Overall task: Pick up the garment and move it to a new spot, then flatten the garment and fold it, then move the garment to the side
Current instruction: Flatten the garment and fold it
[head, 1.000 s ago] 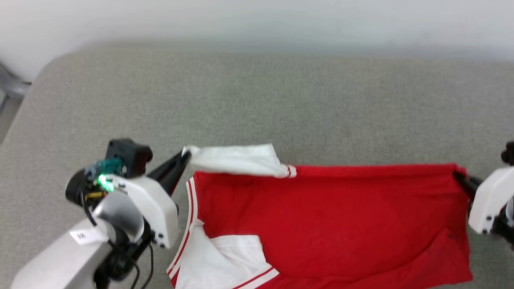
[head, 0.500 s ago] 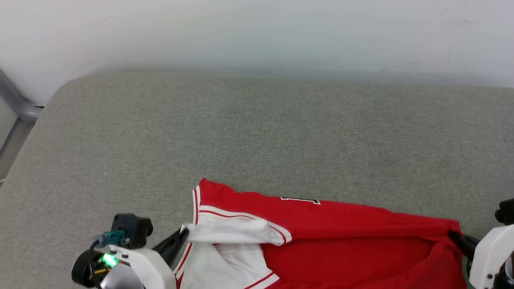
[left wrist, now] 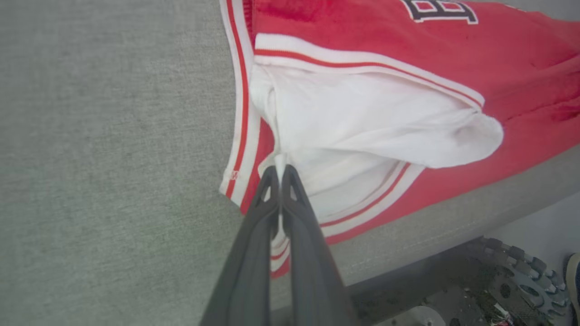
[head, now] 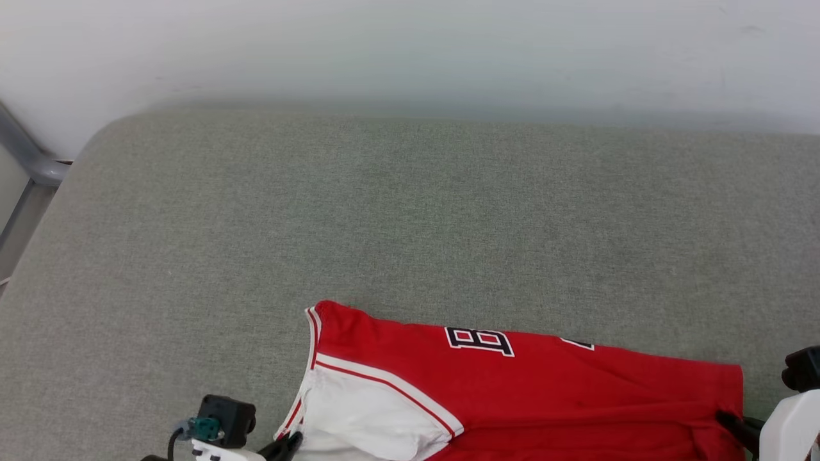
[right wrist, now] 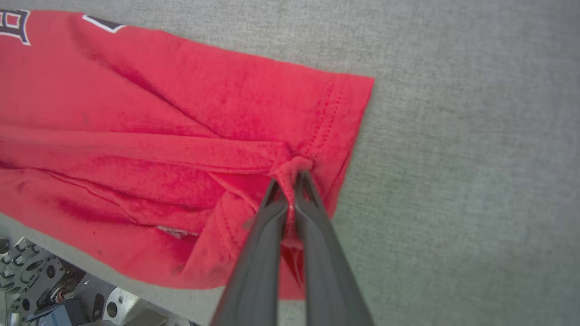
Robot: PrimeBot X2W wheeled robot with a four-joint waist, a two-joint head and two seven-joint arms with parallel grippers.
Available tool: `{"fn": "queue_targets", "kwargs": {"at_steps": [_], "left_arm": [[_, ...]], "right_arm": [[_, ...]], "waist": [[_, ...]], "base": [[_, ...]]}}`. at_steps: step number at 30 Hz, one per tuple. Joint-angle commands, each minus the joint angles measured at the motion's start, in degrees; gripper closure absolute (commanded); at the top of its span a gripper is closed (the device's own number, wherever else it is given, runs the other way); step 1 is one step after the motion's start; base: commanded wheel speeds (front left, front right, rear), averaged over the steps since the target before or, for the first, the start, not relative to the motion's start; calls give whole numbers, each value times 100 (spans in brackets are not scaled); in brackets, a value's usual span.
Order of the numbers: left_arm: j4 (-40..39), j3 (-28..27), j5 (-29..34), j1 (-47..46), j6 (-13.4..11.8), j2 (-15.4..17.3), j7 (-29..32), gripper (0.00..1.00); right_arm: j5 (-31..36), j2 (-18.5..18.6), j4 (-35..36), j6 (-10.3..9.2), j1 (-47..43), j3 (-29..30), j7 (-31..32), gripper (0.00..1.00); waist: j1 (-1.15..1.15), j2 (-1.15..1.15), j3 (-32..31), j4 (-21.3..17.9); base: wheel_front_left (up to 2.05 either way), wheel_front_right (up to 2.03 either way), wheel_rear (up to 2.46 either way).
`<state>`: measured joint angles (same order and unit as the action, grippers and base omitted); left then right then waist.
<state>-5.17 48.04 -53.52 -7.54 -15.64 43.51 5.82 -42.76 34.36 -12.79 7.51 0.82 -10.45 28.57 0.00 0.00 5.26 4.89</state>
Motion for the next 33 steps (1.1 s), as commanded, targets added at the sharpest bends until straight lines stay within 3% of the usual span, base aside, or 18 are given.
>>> {"fn": "queue_targets", "kwargs": {"at_steps": [1,6,7,8,9,10,11,12,13,22,29,33], "left_arm": [[121,74,61,27,36,-43,38,100],[537,245,157,-92,184,-289,-41,100],[649,271,204,-131,207,-341,-48,100],[742,309,236,-161,256,-387,-51,100],[830,336,251,-194,284,-435,-70,100],[926,351,272,-232,313,-477,-96,100],[1002,366,299,-261,348,-514,-111,100],[1075,382,305,-276,367,-547,-120,59],[1138,402,309,-290,387,-571,-145,0],[1140,109,286,-235,191,-574,-620,0],[694,-396,431,-332,-265,-522,-1342,0],[599,-508,743,-372,-405,-486,-1765,0]], "right_arm": [[44,94,52,-6,-114,-64,21,100],[210,208,9,-6,-171,-281,79,100],[257,219,-22,-6,-175,-318,63,87],[303,233,-41,-6,-164,-362,39,55],[342,242,-66,-6,-147,-396,13,9],[373,236,-99,-7,-128,-429,-14,0],[379,222,-126,-7,-101,-454,-45,0],[344,178,-158,-7,-78,-472,-45,0],[313,146,-170,-7,-53,-488,-51,0],[57,219,37,-6,-111,-196,45,0],[-100,-143,251,-6,-226,554,696,0],[12,-396,294,-5,-234,854,1002,0]], "waist": [[0,0,27,-2],[0,0,112,-1],[0,0,127,-3],[0,0,141,-6],[0,0,152,-8],[0,0,156,-10],[0,0,154,-15],[0,0,139,-22],[0,0,111,-33],[0,0,-313,-136],[0,0,-401,-150],[0,0,-356,-140]], "base": [[0,0,0],[0,0,0],[0,0,0],[0,0,0],[0,0,0],[0,0,0],[0,0,0],[0,0,0],[0,0,0],[0,0,0],[0,0,0],[0,0,0]]}}
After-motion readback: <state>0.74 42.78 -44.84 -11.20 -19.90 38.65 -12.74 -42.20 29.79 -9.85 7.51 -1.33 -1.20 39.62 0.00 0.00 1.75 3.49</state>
